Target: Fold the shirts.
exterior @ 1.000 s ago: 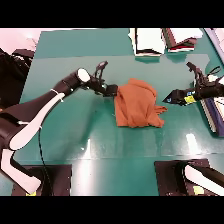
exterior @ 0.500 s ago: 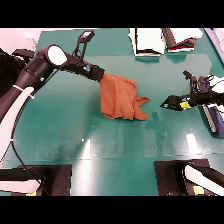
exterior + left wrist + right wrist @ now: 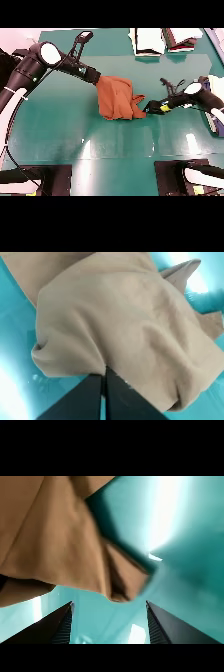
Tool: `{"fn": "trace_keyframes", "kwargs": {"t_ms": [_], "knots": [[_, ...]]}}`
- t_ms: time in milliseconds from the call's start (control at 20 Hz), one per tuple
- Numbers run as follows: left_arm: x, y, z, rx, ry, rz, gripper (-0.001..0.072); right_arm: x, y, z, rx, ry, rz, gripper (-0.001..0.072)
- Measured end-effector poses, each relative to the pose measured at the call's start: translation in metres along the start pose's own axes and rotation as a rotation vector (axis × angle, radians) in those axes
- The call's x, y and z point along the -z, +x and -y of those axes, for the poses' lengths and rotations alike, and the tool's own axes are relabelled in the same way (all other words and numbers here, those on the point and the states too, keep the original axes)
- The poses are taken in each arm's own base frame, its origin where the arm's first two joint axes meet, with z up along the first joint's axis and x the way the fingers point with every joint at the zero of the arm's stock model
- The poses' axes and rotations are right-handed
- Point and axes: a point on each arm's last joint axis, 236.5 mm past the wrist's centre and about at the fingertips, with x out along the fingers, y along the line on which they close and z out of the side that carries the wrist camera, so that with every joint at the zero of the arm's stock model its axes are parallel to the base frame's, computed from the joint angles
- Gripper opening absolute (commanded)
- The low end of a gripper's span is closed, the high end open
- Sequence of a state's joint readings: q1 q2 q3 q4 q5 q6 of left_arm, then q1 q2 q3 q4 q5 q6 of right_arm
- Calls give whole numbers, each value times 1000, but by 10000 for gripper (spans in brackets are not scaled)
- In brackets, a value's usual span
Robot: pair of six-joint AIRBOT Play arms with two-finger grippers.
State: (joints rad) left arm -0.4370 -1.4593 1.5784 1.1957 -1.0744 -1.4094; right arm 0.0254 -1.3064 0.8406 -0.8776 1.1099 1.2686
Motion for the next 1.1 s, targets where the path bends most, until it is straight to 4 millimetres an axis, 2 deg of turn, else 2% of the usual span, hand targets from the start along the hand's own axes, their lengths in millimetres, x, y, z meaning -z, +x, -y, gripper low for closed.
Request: {"fn": "trace_keyframes", "kwargs": {"t_ms": [100, 150, 200, 250, 400, 500, 600, 650, 750, 900, 950, 1000, 1050, 1100], "knots": [[3, 0, 0, 1, 1, -12, 23, 1, 16, -5, 7, -22, -16, 461], [3, -1, 1, 2, 1, -14, 23, 2, 21, -7, 10, -33, -21, 371], [4, -1, 1, 2, 2, -18, 23, 3, 26, -10, 12, -44, -25, 229], [4, 0, 1, 2, 1, -19, 22, 3, 29, -12, 14, -55, -26, 9], [3, -4, 2, 3, 1, -10, 22, 4, 34, -19, 16, -103, -25, 16], [-13, -24, 7, -3, 18, 57, 22, -7, 21, -28, 24, -159, 21, 16], [-42, -64, 16, -24, 53, 184, 22, -34, -15, -44, 36, -230, 125, 16], [-58, -91, 23, -30, 69, 260, 22, -51, -43, -55, 42, -270, 196, 15], [-85, -157, 44, -29, 102, 427, 21, -79, -109, -84, 48, -345, 349, 15], [-98, -240, 80, 4, 145, 612, 20, -99, -210, -129, 62, -438, 562, 15], [-98, -258, 93, 21, 164, 649, 20, -99, -239, -143, 69, -468, 620, 15], [-95, -267, 106, 43, 181, 663, 20, -98, -260, -154, 73, -489, 665, 15], [-89, -268, 120, 72, 199, 655, 20, -97, -279, -164, 75, -503, 704, 15], [-82, -261, 132, 101, 214, 626, 20, -94, -292, -172, 76, -513, 728, 15]]}}
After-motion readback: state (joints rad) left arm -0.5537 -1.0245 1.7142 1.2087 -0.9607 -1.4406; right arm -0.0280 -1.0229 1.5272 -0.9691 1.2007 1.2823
